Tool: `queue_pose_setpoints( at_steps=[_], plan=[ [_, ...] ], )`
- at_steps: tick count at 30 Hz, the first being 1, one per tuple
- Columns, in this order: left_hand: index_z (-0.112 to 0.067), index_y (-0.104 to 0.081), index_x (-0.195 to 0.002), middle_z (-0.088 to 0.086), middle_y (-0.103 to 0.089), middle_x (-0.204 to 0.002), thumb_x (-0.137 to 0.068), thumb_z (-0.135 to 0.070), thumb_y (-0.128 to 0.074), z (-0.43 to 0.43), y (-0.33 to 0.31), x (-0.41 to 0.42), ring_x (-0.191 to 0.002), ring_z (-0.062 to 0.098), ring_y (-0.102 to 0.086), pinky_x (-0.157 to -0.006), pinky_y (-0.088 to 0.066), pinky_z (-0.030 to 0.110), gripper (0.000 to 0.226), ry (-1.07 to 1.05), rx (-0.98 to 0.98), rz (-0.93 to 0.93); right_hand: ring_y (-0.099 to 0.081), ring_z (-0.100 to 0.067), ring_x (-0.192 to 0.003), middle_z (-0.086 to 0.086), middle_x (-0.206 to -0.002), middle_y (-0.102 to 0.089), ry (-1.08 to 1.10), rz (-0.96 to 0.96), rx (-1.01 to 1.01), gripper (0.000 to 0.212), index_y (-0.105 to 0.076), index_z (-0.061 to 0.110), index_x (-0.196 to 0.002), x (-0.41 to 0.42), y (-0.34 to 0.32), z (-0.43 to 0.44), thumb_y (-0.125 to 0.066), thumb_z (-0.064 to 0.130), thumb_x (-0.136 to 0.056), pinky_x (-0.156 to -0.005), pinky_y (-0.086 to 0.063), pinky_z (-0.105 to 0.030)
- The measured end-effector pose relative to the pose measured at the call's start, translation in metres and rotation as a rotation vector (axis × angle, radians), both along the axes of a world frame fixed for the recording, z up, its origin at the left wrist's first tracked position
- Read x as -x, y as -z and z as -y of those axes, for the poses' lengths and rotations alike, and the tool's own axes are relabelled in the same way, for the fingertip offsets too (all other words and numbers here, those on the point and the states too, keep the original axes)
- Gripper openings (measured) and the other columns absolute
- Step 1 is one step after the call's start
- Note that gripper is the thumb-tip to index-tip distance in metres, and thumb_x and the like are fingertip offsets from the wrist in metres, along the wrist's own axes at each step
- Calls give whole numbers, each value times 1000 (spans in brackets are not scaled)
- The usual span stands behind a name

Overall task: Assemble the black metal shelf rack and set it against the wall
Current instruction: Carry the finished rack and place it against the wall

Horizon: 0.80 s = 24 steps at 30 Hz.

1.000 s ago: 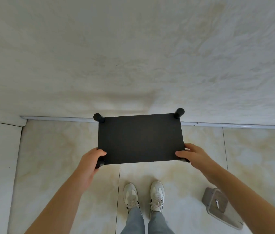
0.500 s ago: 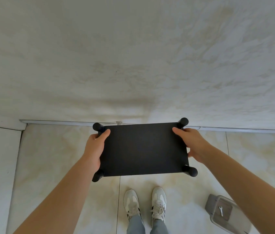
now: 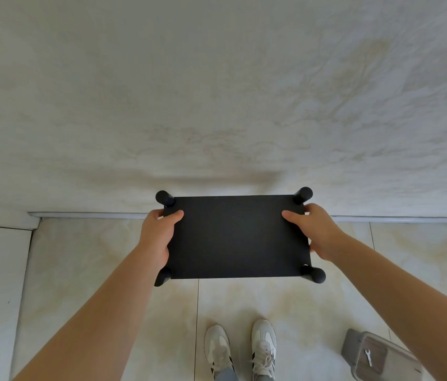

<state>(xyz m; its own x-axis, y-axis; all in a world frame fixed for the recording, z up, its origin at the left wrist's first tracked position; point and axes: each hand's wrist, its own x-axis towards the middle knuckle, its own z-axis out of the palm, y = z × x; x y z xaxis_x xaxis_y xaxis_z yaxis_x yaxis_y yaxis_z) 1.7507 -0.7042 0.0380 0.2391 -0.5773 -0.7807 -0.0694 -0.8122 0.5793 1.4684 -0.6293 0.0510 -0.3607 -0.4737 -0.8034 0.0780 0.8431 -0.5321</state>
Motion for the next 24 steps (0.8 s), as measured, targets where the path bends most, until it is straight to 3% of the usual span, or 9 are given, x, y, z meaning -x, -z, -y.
queue_pose_setpoints(
  at_steps=[4,9,12,19,24],
  plan=[
    [-12,-56,-128,3,-63,-104,-95,-20,-68,12,-1,0,-95,24,-59,-86,-43,44,36,-8,2,-5,-57,-15,-88,0,-102,-59,-52,-43,21,38,-48,16,-120,3,0,19,-66,33,-92,-77,-49,-40],
    [-10,-58,-124,4,-64,-102,-93,-16,-70,25,-2,1,-89,21,-60,-85,-44,42,33,-15,26,-21,-59,-16,-90,-4,-108,-61,-54,-43,31,41,-49,15,-121,7,2,32,-68,33,-91,-77,-50,-39],
    [-9,-59,-123,5,-65,-101,-93,-12,-69,32,-2,7,-89,20,-61,-85,-45,42,31,12,29,-37,-58,-15,-88,-2,-105,-61,-10,-38,42,43,-49,14,-124,12,4,31,-69,32,-91,-70,-48,-35],
    [-5,-56,-130,16,-65,-122,-94,-9,-68,46,-6,7,-112,34,-62,-106,-46,53,39,109,17,-51,-59,-16,-92,2,-105,-59,-28,-27,49,42,-46,18,-126,13,4,26,-65,36,-93,-76,-53,-42],
    [-7,-52,-130,14,-66,-114,-94,-9,-68,39,-5,0,-99,26,-64,-88,-50,44,39,78,-13,-126,-60,-22,-100,-4,-113,-59,-48,-43,50,45,-46,15,-129,10,2,29,-65,34,-93,-87,-53,-44]
  ],
)
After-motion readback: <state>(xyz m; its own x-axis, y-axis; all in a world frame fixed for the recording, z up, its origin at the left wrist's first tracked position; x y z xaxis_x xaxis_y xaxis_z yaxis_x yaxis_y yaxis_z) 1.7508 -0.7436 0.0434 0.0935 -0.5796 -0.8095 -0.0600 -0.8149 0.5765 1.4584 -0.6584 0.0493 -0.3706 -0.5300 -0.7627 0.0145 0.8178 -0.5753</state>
